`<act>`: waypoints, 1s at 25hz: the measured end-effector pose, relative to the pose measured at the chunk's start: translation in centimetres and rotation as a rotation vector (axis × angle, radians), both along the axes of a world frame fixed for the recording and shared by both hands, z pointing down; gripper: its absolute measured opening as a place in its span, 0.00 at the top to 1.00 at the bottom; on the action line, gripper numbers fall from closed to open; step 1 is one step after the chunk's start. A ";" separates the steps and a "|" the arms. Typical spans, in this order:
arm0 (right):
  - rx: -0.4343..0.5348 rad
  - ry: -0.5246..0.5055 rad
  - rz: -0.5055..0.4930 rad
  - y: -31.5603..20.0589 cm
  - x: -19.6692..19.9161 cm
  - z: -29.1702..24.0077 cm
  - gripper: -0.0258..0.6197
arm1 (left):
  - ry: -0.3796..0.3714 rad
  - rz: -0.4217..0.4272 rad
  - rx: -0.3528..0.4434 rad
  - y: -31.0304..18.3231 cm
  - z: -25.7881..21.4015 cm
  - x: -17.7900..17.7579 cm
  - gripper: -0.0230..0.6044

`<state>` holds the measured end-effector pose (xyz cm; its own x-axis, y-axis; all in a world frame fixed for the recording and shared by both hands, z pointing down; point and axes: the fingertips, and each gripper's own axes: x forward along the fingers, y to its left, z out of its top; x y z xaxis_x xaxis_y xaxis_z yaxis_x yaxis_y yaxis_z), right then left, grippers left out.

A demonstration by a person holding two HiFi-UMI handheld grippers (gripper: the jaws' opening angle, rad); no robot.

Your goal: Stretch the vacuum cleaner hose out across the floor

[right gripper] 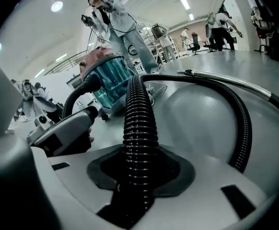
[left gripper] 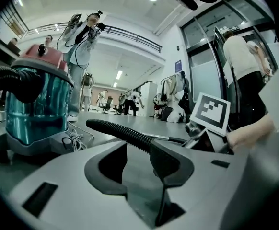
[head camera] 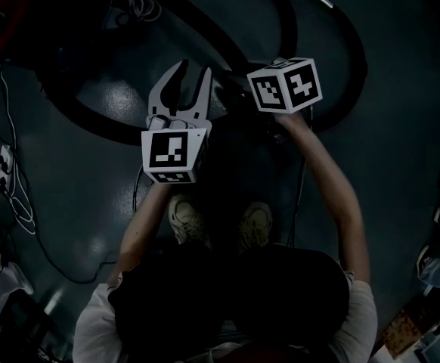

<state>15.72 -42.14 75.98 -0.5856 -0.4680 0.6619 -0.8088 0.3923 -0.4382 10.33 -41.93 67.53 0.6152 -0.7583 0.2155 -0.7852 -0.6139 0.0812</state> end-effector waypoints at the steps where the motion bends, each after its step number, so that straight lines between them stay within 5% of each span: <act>1: -0.002 -0.009 0.018 -0.7 0.3 -0.1 0.72 | 0.001 0.005 -0.005 0.0 0.1 0.1 0.73; 6: -0.003 0.021 0.132 -3.7 3.0 0.4 0.72 | 0.011 0.018 -0.010 0.0 0.1 0.3 0.74; 9: 0.040 0.054 0.069 -2.6 1.8 -0.5 0.72 | 0.037 0.063 -0.047 0.2 0.4 0.8 0.74; 14: 0.176 0.087 -0.045 -1.1 -0.3 -3.8 0.72 | 0.276 0.197 -0.253 1.2 1.0 2.4 0.73; 18: 0.232 0.126 -0.089 -0.1 -1.1 -3.3 0.71 | 0.421 0.209 -0.360 1.1 0.6 2.3 0.73; 21: 0.304 0.208 -0.141 1.3 -2.4 -2.4 0.71 | 0.489 0.208 -0.431 0.6 0.6 2.2 0.73; 25: 0.345 0.234 -0.152 2.2 -2.8 -1.8 0.71 | 0.487 0.182 -0.474 1.2 1.5 2.2 0.73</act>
<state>12.96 -39.97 74.14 -0.5181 -0.6050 0.6047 -0.7924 0.6056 -0.0730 12.57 -40.77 69.06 0.8338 -0.5267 0.1654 -0.4798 -0.5432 0.6891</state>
